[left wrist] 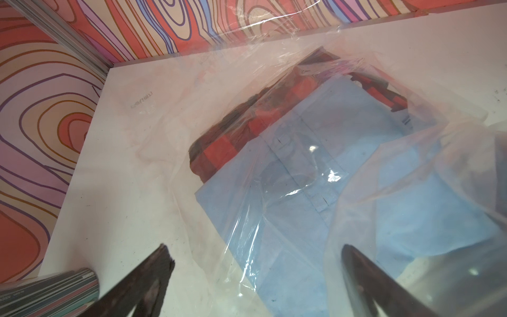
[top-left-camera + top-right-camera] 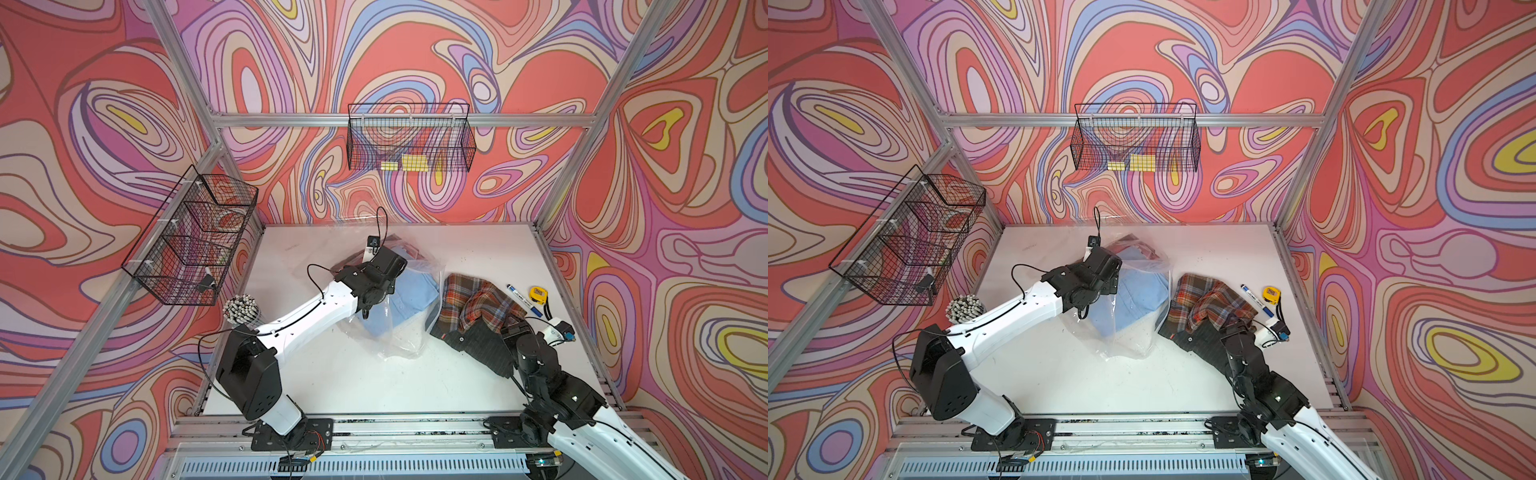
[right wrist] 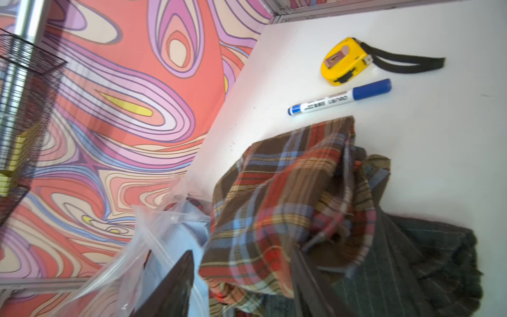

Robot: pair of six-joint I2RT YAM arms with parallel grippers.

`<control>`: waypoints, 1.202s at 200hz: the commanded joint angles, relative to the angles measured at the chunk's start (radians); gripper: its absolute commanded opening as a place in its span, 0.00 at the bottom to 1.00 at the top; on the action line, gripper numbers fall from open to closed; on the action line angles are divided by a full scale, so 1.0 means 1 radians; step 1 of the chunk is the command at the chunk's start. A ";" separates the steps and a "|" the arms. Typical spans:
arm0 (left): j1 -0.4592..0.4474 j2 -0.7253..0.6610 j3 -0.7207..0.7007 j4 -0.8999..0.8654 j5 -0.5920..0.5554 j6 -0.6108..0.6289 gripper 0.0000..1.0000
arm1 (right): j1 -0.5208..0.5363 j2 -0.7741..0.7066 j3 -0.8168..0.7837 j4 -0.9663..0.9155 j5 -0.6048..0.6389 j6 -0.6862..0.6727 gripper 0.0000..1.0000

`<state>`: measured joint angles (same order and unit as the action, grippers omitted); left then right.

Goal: Take the shirt out of the vacuum bag
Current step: Place the shirt at the center of the board.

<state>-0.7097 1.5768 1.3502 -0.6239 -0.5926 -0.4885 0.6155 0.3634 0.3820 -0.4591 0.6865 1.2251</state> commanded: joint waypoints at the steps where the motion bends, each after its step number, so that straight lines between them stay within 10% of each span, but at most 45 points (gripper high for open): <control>1: 0.015 -0.030 0.000 -0.010 -0.022 0.017 0.99 | -0.005 0.062 0.052 0.027 -0.106 -0.088 0.63; 137: 0.026 -0.027 -0.032 0.018 -0.037 0.013 0.99 | -0.179 0.686 0.176 0.711 -0.324 -0.292 0.70; 240: 0.035 -0.031 -0.019 0.007 -0.016 0.004 0.99 | -0.247 1.303 -0.168 1.434 -0.513 -0.005 0.67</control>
<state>-0.6807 1.5723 1.3300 -0.6151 -0.6041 -0.4824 0.3676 1.5574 0.2749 0.8661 0.2428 1.1305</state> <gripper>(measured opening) 0.992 0.675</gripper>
